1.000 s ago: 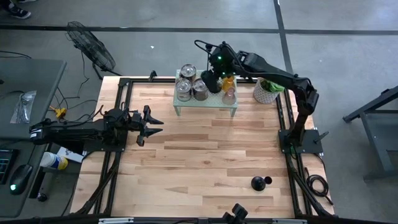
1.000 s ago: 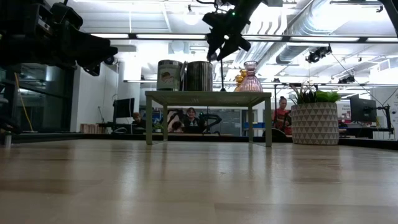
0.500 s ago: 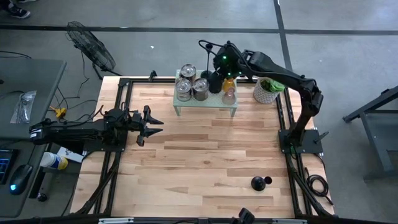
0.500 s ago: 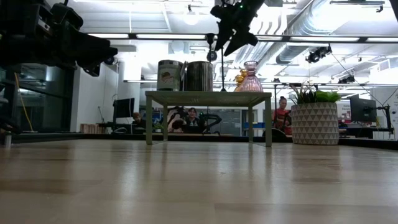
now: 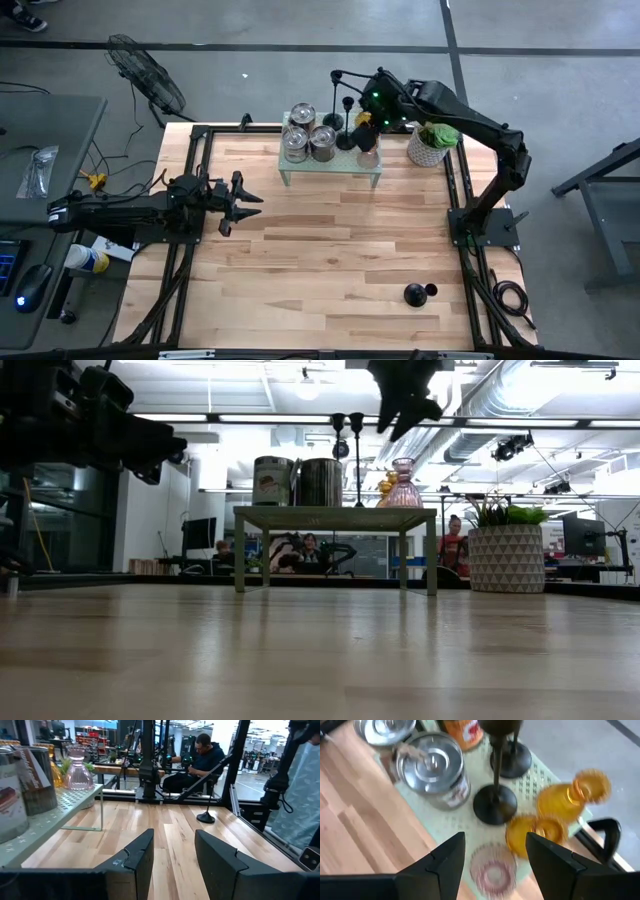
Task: Pick & Place candle stick holders
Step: Put the black candle holder on the shelf
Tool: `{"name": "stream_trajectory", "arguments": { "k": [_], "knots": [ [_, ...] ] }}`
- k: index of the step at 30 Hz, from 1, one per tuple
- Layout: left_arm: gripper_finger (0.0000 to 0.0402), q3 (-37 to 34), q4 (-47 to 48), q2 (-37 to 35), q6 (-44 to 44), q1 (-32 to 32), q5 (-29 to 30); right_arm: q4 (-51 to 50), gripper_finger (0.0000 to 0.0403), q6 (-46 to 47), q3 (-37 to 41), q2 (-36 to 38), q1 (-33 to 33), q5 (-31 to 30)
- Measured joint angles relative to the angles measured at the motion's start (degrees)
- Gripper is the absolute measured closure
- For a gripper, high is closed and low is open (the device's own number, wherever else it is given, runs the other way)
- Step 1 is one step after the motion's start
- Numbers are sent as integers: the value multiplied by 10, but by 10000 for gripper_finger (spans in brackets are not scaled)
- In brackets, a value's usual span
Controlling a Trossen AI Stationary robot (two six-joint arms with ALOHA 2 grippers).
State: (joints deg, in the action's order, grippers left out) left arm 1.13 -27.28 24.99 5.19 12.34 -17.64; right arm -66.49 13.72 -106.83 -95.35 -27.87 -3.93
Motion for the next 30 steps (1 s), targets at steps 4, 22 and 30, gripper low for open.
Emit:
{"name": "stream_trajectory", "arguments": {
  "k": [4, 22, 30],
  "knots": [
    [263, 0, 10, 0, 1, 0, -1, -48, 202, -2, 0, 17, 0, -2],
    [263, 0, 46, 0, -49, -40, 140, -103, 202, -15, 24, 135, 41, -5],
    [263, 0, 90, -23, -54, -115, 209, 13, 202, 33, 208, 258, 66, -6]
  ]
}}
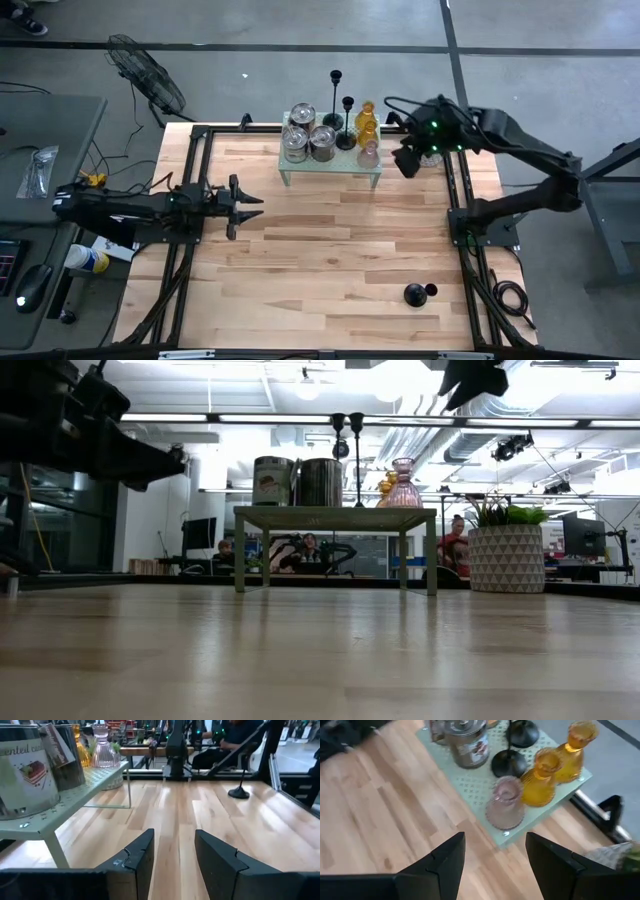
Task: Pick & Place candle stick holders
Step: Put the black candle holder on the shelf
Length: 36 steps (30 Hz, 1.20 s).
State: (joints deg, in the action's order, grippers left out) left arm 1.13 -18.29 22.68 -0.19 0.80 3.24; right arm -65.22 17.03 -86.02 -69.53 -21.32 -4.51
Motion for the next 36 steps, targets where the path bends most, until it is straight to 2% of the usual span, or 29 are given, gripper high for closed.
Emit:
{"name": "stream_trajectory", "arguments": {
  "k": [5, 18, 27, 36],
  "knots": [
    [263, 0, 9, -42, -8, -17, 0, 25, 202, 18, 56, 50, 24, 0],
    [263, 0, 156, -226, 9, -16, 13, 14, 202, 7, 63, 104, 81, 16],
    [263, 16, 193, -221, 7, -16, 22, -58, 202, -1, 63, 106, 155, 39],
    [263, 17, 198, -221, 21, -16, 15, -98, 202, 58, 63, 107, 235, 60]
  ]
}}
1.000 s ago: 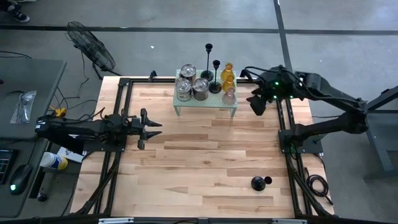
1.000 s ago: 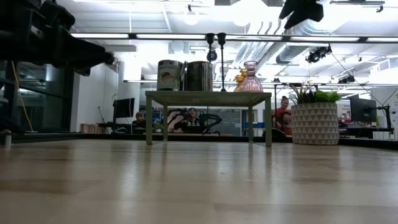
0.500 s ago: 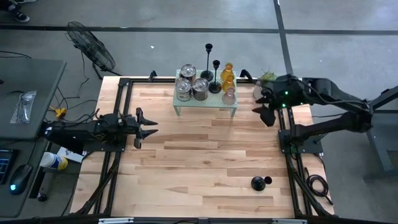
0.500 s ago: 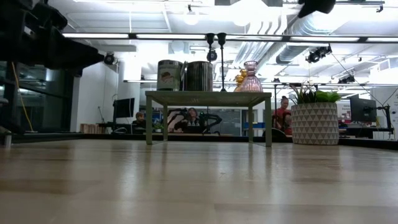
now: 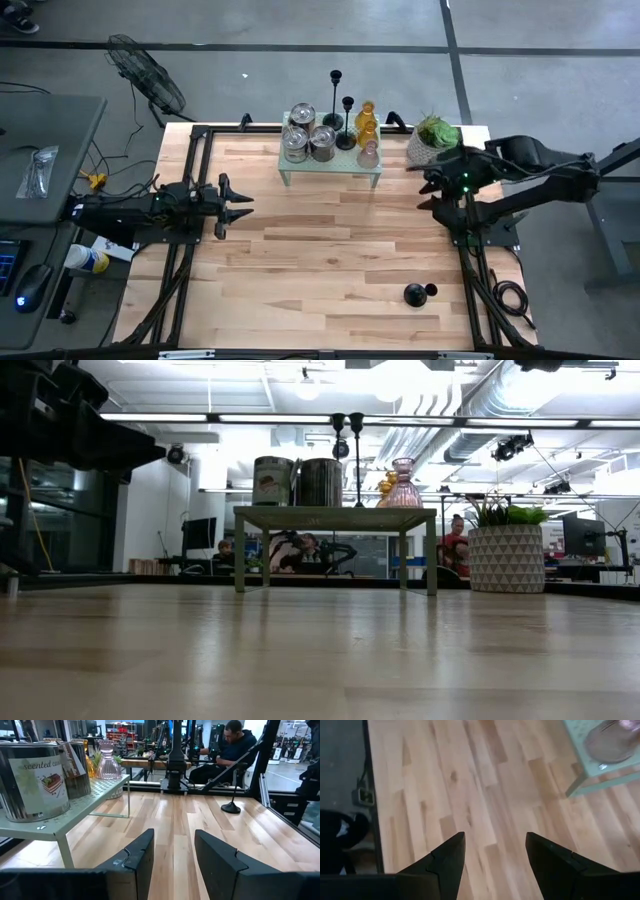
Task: Pick & Place candle stick holders
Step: Put the black candle holder on the shelf
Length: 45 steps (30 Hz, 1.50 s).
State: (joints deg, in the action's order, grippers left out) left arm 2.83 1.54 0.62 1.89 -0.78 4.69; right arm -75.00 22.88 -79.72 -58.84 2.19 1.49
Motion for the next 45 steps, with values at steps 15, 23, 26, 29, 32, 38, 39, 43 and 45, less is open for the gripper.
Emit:
{"name": "stream_trajectory", "arguments": {
  "k": [15, 23, 26, 29, 32, 38, 39, 43, 45],
  "knots": [
    [263, 2, 1, 0, -1, 0, -1, -35, 202, 213, 86, 30, 185, -27],
    [263, 2, 1, 0, -1, 0, -1, -19, 202, 339, 128, 27, 282, 19],
    [263, 2, 1, 0, -1, 0, -1, 4, 202, 371, 132, 27, 313, 28],
    [263, 3, 1, 0, -1, 0, -1, 43, 202, 368, 132, 21, 341, 31],
    [263, 3, 1, 0, -1, 0, -1, 69, 202, 346, 132, 10, 366, 37],
    [263, 3, 2, 0, -1, 0, -1, 98, 202, 280, 132, -31, 405, 45],
    [263, 3, 1, 0, -1, 0, -1, 94, 202, 268, 132, -36, 412, 45],
    [263, 3, 2, 0, -1, 0, -1, 94, 202, 220, 132, -56, 441, 42],
    [263, 3, 1, 0, -1, 0, -1, 94, 202, 188, 132, -68, 457, 41]
  ]
}}
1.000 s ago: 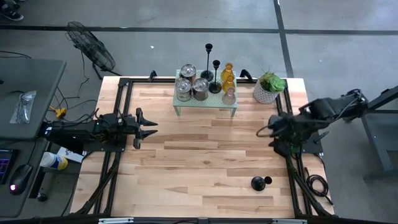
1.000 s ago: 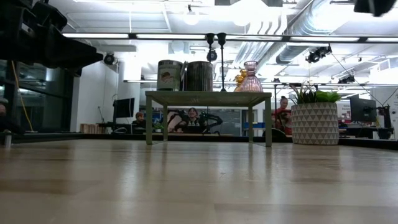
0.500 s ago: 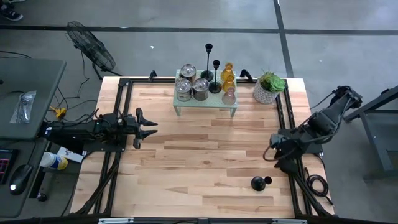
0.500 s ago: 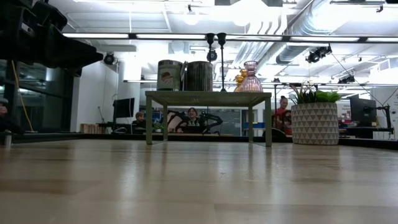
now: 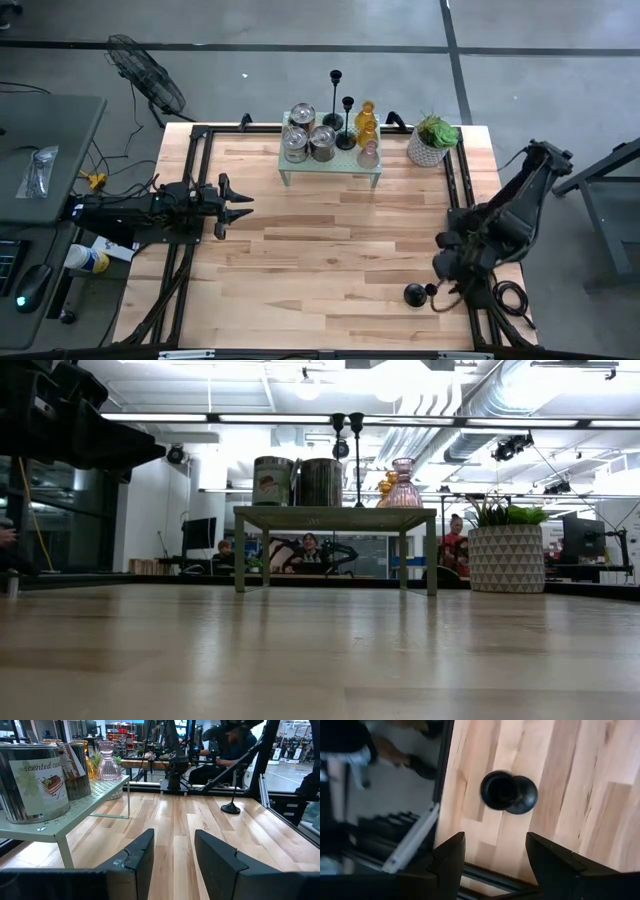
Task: Pick & Place candle stick holders
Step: Put the black candle holder on the shelf
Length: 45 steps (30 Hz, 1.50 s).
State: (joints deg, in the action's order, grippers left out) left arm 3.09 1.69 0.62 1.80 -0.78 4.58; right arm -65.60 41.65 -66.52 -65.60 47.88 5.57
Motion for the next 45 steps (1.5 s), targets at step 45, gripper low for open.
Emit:
{"name": "stream_trajectory", "arguments": {
  "k": [45],
  "knots": [
    [263, 0, 0, 0, 0, 0, 0, 43, 127, -270, 0, -127, 26, -89]
  ]
}}
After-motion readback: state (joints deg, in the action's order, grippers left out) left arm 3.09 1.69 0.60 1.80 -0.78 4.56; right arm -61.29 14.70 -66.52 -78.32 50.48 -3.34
